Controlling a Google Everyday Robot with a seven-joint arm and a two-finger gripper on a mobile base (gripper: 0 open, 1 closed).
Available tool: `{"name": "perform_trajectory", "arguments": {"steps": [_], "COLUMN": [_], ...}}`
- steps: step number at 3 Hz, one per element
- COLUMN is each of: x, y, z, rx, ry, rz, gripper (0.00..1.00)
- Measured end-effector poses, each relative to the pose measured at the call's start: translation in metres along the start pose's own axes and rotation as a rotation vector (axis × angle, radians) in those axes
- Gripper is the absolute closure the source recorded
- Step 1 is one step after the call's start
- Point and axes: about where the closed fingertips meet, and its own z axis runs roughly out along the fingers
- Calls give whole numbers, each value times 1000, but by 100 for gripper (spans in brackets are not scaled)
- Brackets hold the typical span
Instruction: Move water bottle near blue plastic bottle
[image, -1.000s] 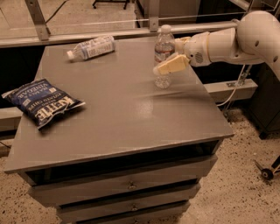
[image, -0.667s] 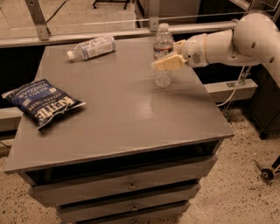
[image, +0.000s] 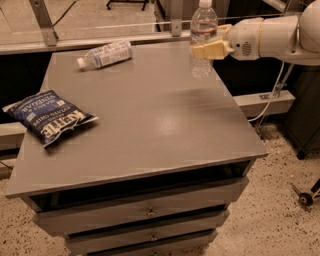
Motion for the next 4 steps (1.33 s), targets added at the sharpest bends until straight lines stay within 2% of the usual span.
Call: {"name": "perform_trajectory", "arguments": {"steps": [1,2,4], "x": [-4,-4,-20], "y": [-1,-1,-1], "z": [-2,-2,100], "rx": [3,3,-79], "ry": [-7,-7,-119], "rz": [-4,-4,24], "gripper": [100,100,100]}}
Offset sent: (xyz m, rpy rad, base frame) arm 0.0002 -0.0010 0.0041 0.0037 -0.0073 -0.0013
